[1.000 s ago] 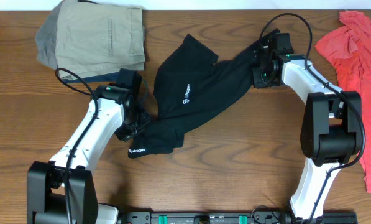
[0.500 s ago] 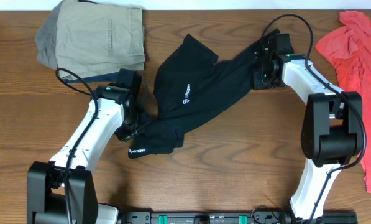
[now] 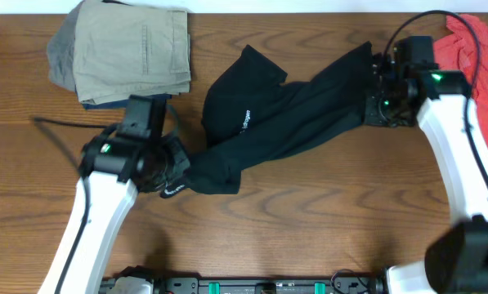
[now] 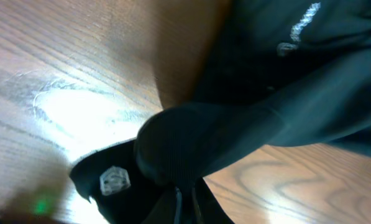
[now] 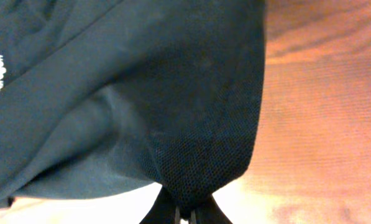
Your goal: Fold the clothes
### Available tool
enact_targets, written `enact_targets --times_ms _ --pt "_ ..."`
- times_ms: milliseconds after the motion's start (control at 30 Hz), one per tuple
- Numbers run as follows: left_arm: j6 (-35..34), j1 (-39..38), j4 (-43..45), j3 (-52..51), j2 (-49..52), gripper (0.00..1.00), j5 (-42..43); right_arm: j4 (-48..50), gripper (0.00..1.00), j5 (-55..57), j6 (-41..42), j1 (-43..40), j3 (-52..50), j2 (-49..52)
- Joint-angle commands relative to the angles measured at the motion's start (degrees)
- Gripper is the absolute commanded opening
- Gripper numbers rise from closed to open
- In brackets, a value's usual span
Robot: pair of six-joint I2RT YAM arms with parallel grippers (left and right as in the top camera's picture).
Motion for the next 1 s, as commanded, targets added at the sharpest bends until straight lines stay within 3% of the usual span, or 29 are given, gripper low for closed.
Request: enact_targets --times_ms 0,333,633,800,967 --pt "0.94 -0.04 -2.27 2.64 -5.14 0.06 -0.26 -2.10 0.01 -0.26 2.45 -0.44 0.17 -4.42" --pt "3.17 -0.04 -13.20 20.48 -9.88 0.06 -0.33 -8.48 0.01 -1.22 3.87 -2.10 3.63 -19.08" --pt "6.54 -0.04 -19.91 44.74 -9.62 0.06 -0.42 -22.58 0.01 -0.57 1.46 -7.10 25.16 -20.28" --pt "7.02 -0.02 -23.23 60.74 -7.58 0.06 -4.44 -25.97 0.01 -0.17 1.53 -7.61 39.76 -20.26" --pt "7.04 -0.02 -21.84 66.23 -4.48 0.06 -5.33 -26.56 0.01 0.13 1.55 -7.61 45.55 -19.93"
